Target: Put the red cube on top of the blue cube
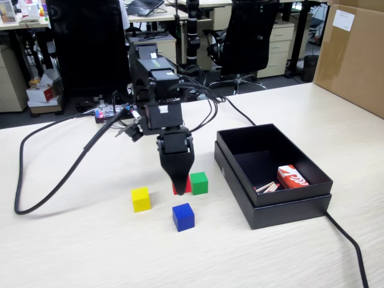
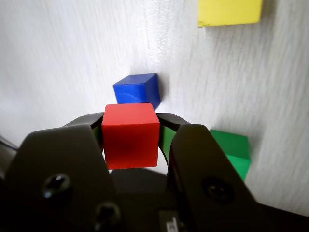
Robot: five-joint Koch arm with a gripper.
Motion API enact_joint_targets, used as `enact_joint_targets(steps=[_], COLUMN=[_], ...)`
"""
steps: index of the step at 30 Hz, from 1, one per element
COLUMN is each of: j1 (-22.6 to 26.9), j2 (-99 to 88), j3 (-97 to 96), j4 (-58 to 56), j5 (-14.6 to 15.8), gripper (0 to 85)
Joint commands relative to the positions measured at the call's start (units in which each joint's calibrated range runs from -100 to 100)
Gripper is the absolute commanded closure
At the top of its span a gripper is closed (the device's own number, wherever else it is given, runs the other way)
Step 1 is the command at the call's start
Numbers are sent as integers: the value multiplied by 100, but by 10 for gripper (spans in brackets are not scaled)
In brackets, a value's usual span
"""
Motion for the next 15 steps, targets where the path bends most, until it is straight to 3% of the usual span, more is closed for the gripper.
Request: enact_joint_targets(steps=[1, 15], j1=[-24, 5], j2=[316, 936], j3=[1062, 1732], j4=[-342, -679], j5=[34, 98], gripper=[847, 847])
